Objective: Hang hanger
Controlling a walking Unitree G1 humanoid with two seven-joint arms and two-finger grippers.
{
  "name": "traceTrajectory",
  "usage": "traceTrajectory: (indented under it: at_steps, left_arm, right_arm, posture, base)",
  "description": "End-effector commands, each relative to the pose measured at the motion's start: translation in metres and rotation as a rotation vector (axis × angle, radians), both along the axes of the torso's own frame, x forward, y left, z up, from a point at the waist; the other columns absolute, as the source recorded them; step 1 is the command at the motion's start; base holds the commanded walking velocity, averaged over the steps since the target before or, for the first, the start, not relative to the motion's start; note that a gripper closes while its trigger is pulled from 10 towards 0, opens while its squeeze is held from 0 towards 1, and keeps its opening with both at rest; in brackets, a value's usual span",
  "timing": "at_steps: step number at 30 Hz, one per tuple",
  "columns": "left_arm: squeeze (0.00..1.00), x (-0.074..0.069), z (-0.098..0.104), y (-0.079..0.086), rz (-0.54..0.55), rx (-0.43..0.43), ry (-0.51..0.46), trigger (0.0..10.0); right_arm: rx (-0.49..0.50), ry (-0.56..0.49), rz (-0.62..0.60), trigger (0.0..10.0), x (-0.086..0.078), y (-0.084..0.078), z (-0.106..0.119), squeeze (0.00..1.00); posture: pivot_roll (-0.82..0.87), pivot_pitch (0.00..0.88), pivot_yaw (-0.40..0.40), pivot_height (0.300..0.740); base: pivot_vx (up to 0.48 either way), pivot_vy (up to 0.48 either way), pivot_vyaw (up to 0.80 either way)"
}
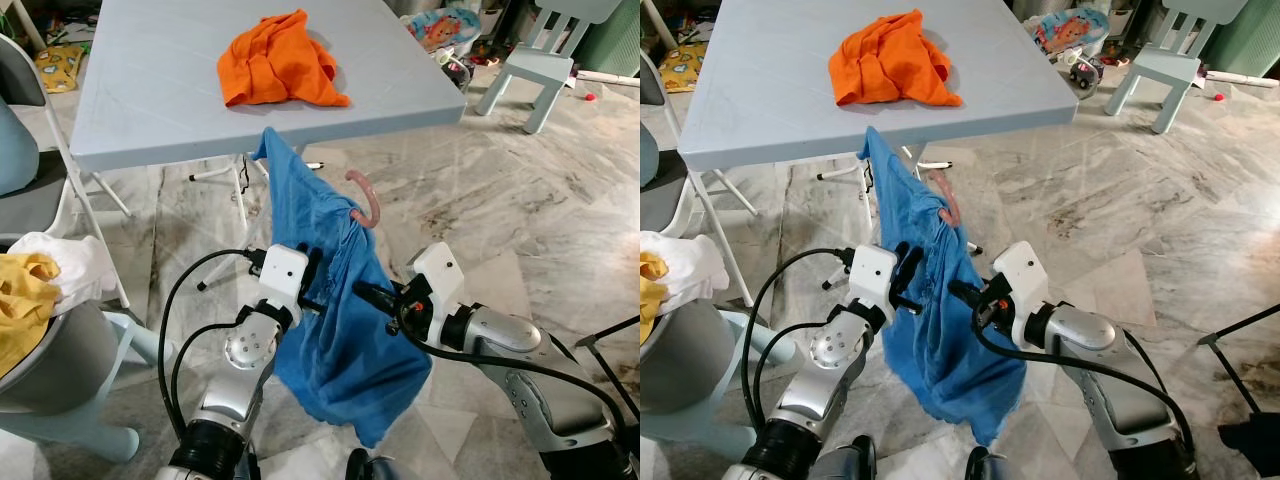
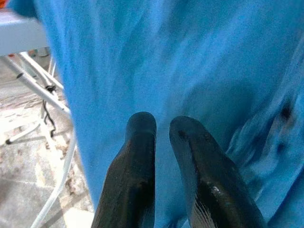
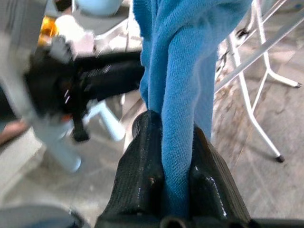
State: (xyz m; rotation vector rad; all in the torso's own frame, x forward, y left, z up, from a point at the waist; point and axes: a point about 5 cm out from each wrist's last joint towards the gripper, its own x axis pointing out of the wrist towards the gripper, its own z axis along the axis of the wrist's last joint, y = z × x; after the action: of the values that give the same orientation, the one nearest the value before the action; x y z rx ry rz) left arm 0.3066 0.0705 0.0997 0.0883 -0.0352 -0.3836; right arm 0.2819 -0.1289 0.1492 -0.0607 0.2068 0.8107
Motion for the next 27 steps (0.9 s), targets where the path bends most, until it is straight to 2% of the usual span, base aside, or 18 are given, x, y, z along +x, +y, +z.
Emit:
traceTrajectory:
  at_steps: [1, 4, 7, 9, 13, 16, 20, 23, 24, 27]
  left_arm:
    - [1.0, -0.002, 0.001, -0.003, -0.009, 0.007, -0.003, 10.0]
    - [1.0, -0.002, 0.001, -0.002, 0.014, 0.021, -0.003, 10.0]
    - [1.0, 0.001, 0.002, 0.004, 0.044, 0.032, -0.011, 10.0]
    - [1.0, 0.007, 0.008, 0.013, 0.094, 0.035, -0.043, 10.0]
    - [1.0, 0.012, 0.025, 0.02, 0.128, 0.008, -0.117, 10.0]
    - [1.0, 0.016, 0.03, 0.025, 0.161, 0.004, -0.139, 10.0]
    - [1.0, 0.016, 0.023, 0.025, 0.161, 0.012, -0.105, 10.0]
    - [1.0, 0.015, 0.018, 0.017, 0.11, 0.016, -0.077, 10.0]
    - [0.05, 0.013, 0.017, 0.013, 0.085, 0.005, -0.07, 10.0]
    - [0.0, 0.008, 0.013, 0.002, 0.012, -0.025, -0.048, 10.0]
  right_arm:
    - [0.032, -0.076, -0.027, 10.0, 0.006, -0.004, 0.016, 0.0]
    - [0.081, -0.111, -0.086, 10.0, 0.014, -0.008, 0.028, 0.0]
    - [0.108, -0.119, -0.08, 10.0, 0.016, -0.008, 0.038, 0.0]
    - [0.134, -0.093, 0.017, 10.0, 0.008, -0.007, 0.041, 0.0]
    - [0.117, -0.05, 0.145, 10.0, -0.008, -0.012, 0.04, 0.0]
    - [0.115, -0.043, 0.127, 10.0, -0.006, -0.02, 0.04, 0.0]
    - [0.122, -0.044, 0.125, 10.0, -0.005, -0.02, 0.043, 0.0]
    - [0.129, -0.044, 0.139, 10.0, -0.006, -0.019, 0.045, 0.0]
    - [0.132, -0.044, 0.145, 10.0, -0.006, -0.017, 0.045, 0.0]
    - [0.14, -0.045, 0.157, 10.0, -0.008, -0.014, 0.046, 0.0]
  posture:
    - [-0.03, 0.183, -0.055, 0.74]
    - [-0.03, 0.183, -0.057, 0.74]
    - [-0.03, 0.183, -0.057, 0.74]
    - [-0.03, 0.179, -0.06, 0.74]
    - [-0.03, 0.179, -0.06, 0.74]
    - [-0.04, 0.176, -0.061, 0.74]
    - [-0.04, 0.174, -0.059, 0.74]
    - [-0.04, 0.174, -0.059, 0.74]
    - [-0.04, 0.174, -0.057, 0.74]
    - [-0.04, 0.176, -0.056, 0.74]
  base:
    - [0.0, 0.0, 0.0]
    - [0.0, 0.0, 0.0]
    - [0.0, 0.0, 0.0]
    - [0.0, 0.0, 0.0]
    - [0.0, 0.0, 0.0]
    - [0.0, 0.0, 0.0]
    - [0.0, 0.0, 0.0]
    - [0.0, 0.0, 0.0]
    - [0.0, 0.0, 0.0]
    - [0.0, 0.0, 0.0]
